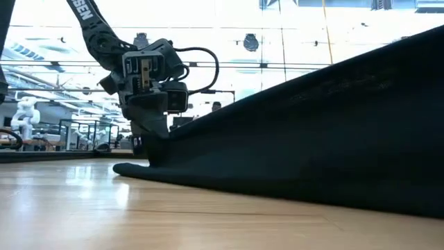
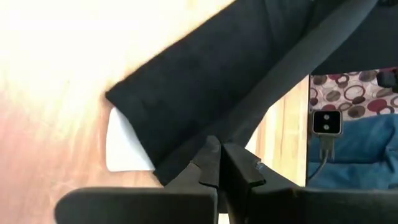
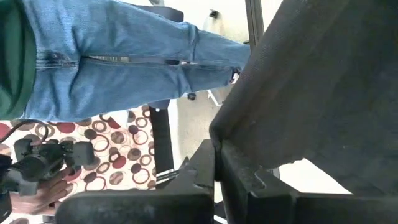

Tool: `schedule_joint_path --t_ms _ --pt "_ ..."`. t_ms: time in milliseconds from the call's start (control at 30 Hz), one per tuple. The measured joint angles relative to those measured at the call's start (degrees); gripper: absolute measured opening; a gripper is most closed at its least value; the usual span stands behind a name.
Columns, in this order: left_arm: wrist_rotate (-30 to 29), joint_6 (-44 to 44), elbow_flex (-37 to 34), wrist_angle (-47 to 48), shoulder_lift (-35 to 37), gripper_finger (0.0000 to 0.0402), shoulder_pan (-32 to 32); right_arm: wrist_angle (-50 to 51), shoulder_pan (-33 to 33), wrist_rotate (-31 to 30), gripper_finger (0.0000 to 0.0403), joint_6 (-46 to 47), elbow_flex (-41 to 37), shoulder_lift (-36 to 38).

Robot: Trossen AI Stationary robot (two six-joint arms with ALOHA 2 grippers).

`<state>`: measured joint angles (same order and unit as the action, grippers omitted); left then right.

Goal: Roll napkin
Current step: Fold the black napkin

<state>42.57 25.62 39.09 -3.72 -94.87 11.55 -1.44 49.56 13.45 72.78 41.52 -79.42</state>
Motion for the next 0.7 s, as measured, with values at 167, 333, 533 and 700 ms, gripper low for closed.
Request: schedule_joint_path --t_ms 167,333,533,700 --pt "-3.4 2.6 0.0 -3.6 0.0 0.0025 0.0 -0.1 0.0 0.5 0.0000 -0.1 0.0 0.0" --pt "-6.6 4.9 0.0 -4.9 0.0 0.0095 0.1 -0.1 0.1 1.0 0.0000 0.0 0.0 0.0" --pt "-10.8 9.6 -0.1 -5.0 0.4 0.0188 1.0 -0.3 0.1 0.6 0.0000 0.0 0.0 0.0" --pt "-7.6 9.4 -0.1 -5.1 3.3 0.0213 1.0 -0.1 0.1 0.5 0.0000 0.0 0.0 0.0"
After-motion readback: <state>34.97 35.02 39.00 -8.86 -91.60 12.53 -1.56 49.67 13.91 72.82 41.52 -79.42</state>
